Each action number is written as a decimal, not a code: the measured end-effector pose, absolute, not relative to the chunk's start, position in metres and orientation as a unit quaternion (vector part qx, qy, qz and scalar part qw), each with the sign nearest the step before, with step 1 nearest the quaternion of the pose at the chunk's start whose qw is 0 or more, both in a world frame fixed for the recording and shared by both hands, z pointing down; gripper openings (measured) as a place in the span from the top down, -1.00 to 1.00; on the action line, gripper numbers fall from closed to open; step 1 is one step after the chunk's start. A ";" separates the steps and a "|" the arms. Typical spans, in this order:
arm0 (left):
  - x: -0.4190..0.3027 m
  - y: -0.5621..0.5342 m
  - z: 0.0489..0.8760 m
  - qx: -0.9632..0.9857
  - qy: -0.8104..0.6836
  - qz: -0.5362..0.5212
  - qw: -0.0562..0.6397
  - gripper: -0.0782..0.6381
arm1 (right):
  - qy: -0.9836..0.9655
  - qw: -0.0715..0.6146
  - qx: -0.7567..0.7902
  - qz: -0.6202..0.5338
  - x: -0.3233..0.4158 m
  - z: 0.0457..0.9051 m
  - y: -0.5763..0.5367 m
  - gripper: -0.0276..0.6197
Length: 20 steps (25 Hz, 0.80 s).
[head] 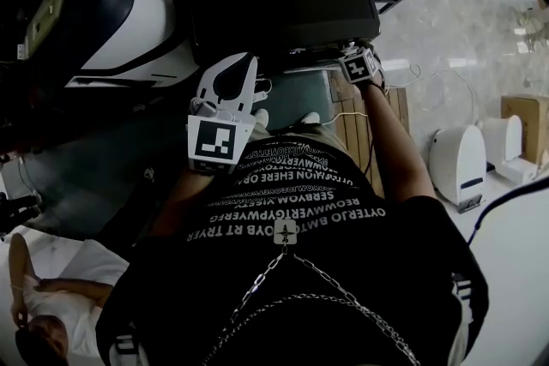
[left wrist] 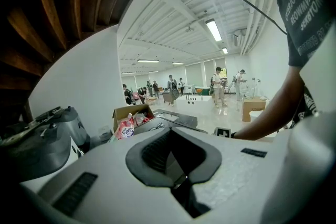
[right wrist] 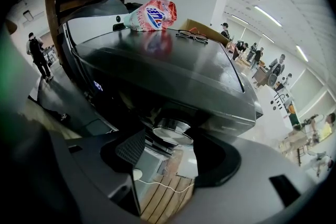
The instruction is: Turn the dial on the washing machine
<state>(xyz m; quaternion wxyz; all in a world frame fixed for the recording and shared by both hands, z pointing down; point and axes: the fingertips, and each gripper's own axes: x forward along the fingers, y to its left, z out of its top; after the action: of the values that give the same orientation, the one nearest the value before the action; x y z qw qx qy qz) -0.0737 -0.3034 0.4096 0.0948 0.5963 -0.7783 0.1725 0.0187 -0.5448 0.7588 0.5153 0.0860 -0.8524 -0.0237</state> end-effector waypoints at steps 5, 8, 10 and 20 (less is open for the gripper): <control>-0.076 -0.303 0.406 0.594 -0.780 0.173 0.092 0.76 | -0.858 0.503 0.096 -0.031 0.019 0.750 -0.545 0.05; -0.078 -0.301 0.406 0.593 -0.782 0.171 0.093 0.76 | -0.872 0.476 0.113 -0.037 0.020 0.730 -0.544 0.13; -0.080 -0.301 0.407 0.592 -0.782 0.172 0.094 0.76 | -0.883 0.449 0.131 -0.036 0.023 0.709 -0.543 0.25; -0.081 -0.317 0.401 0.603 -0.777 0.164 0.079 0.76 | -0.956 0.242 0.165 -0.025 0.032 0.556 -0.512 0.92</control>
<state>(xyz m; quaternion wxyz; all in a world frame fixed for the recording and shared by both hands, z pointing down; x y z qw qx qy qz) -0.0806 -0.3168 0.4009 0.0788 0.6029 -0.7769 0.1636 0.0322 -0.5118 0.5561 0.2417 0.1651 -0.9559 -0.0245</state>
